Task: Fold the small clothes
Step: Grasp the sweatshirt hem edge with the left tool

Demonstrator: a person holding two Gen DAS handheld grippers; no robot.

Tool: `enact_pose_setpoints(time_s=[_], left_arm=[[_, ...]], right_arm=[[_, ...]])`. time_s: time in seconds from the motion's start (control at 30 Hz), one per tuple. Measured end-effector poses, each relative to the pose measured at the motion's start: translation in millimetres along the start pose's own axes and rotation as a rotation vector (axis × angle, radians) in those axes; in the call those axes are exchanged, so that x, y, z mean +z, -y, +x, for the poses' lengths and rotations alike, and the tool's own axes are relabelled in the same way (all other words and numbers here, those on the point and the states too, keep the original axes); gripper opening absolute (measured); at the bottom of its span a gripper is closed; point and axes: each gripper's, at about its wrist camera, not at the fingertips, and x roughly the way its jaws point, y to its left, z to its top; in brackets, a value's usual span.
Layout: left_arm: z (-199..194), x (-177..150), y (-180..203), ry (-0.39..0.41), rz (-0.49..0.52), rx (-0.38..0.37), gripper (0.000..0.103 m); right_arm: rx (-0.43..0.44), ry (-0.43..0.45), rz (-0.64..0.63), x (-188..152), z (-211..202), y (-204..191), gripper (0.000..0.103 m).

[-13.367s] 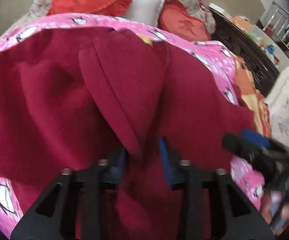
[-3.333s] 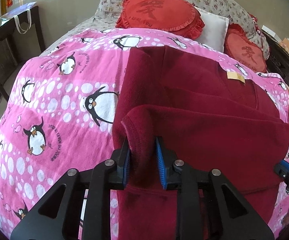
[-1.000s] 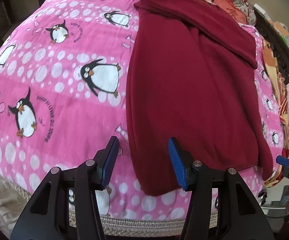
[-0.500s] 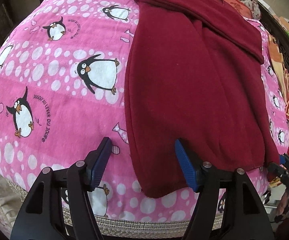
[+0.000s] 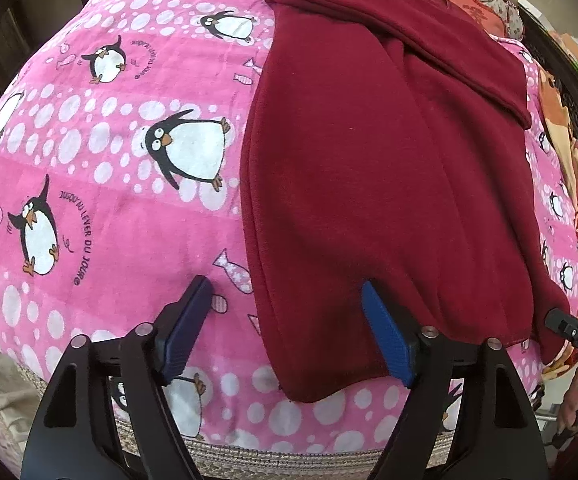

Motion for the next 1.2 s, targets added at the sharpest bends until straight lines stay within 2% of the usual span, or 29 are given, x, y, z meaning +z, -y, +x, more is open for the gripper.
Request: enact_pose_setpoints(time_s=[0.13, 0.37, 0.53, 0.57, 0.67, 0.7, 0.73, 0.77, 0.8, 0.87, 0.93, 1.03, 1.1, 1.2], left_arm=[[1.9, 0.7, 1.6, 0.000, -0.001, -0.004, 0.078], [-3.1, -4.3, -5.7, 0.000, -0.012, -0.040, 0.075], [-3.9, -6.3, -6.2, 0.003, 0.002, -0.036, 0.072], [-4.6, -7.0, -5.6, 0.004, 0.000, -0.040, 0.069], [-5.4, -8.2, -2.5, 0.016, 0.004, -0.054, 0.048], [-5.2, -8.6, -2.1, 0.021, 0.013, -0.059, 0.035], [-3.9, -8.5, 0.6, 0.022, 0.018, -0.064, 0.023], [-3.1, -8.3, 1.4, 0.024, 0.019, -0.071, 0.018], [-3.6, -7.8, -0.3, 0.029, 0.012, -0.080, 0.008], [-6.7, -5.8, -5.9, 0.028, -0.001, -0.125, 0.006], [-16.3, -4.8, -13.4, 0.036, 0.002, -0.152, 0.006], [-35.1, -6.5, -30.9, 0.053, -0.011, -0.172, 0.006], [-45.5, -8.2, -43.2, 0.072, -0.017, -0.154, 0.006], [-45.8, -11.7, -54.0, 0.080, -0.023, -0.116, 0.006]], right_arm=[[0.024, 0.002, 0.004, -0.4, 2.1, 0.6, 0.048], [0.052, 0.005, 0.026, 0.7, 1.5, 4.5, 0.049], [0.041, 0.001, 0.014, 0.3, 2.7, 2.8, 0.050], [0.042, 0.003, 0.015, 0.4, 3.0, 2.3, 0.050], [0.033, 0.009, -0.007, 0.4, 3.8, -1.3, 0.050], [0.028, 0.009, -0.020, -0.1, 4.5, -2.6, 0.050], [0.024, 0.008, -0.034, 0.1, 5.0, -4.2, 0.046], [0.023, 0.010, -0.040, 0.2, 5.2, -5.4, 0.036], [0.025, 0.014, -0.037, 0.5, 5.0, -6.4, 0.034], [0.032, 0.017, -0.037, 0.4, 3.6, -8.7, 0.023], [0.047, 0.025, -0.040, -0.5, -3.1, -14.1, 0.018], [0.129, 0.047, -0.020, -0.9, -20.5, -19.8, 0.017], [0.162, 0.056, -0.017, -0.8, -27.8, -21.1, 0.017], [0.139, 0.044, -0.021, -1.6, -25.8, -17.6, 0.016]])
